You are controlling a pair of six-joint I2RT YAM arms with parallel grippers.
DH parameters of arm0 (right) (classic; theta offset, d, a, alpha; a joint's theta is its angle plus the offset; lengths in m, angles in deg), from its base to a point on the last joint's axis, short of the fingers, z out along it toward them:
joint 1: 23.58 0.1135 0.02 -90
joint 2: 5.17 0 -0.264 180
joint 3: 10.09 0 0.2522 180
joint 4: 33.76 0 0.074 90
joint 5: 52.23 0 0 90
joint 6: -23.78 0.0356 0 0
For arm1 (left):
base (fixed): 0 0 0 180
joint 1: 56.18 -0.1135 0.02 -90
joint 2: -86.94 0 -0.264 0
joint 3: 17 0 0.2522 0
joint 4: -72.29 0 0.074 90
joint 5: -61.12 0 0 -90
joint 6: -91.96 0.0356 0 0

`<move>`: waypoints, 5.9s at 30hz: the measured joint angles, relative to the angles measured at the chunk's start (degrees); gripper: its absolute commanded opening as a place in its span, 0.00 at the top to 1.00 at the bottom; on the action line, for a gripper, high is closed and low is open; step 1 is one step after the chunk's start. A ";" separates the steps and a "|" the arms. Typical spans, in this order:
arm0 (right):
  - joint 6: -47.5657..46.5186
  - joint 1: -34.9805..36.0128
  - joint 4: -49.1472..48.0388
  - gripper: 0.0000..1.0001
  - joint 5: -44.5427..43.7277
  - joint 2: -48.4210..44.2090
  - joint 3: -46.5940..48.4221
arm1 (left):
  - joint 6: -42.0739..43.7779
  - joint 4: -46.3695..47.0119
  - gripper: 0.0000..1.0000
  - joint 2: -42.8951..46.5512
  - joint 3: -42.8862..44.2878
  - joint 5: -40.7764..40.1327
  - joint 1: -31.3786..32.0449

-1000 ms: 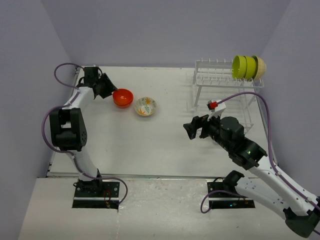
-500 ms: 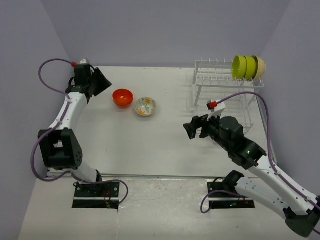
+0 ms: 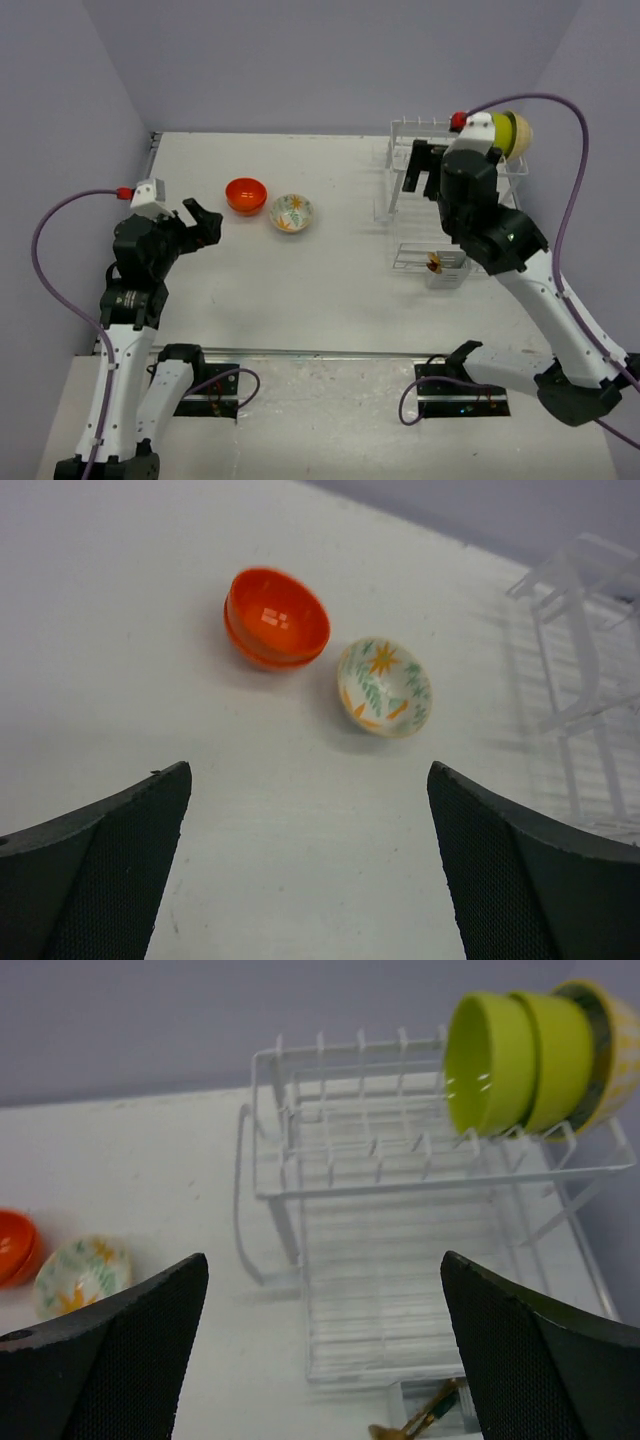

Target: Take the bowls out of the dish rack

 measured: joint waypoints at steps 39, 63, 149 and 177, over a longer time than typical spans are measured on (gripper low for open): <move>-58.88 -22.75 -31.34 0.59 -30.12 49.66 24.35 | 2.95 -1.49 0.00 2.86 -8.94 7.43 4.31; -62.31 -23.10 -35.87 1.00 -34.21 47.10 21.09 | 2.95 -1.49 0.00 3.41 -8.94 7.28 4.66; 22.21 17.31 -15.04 1.00 32.28 59.54 15.37 | 0.50 -2.58 0.00 17.70 -8.94 -9.22 3.34; 13.16 19.91 -4.96 0.14 13.00 46.25 21.75 | 0.52 -2.47 0.00 18.03 -9.01 -8.92 3.34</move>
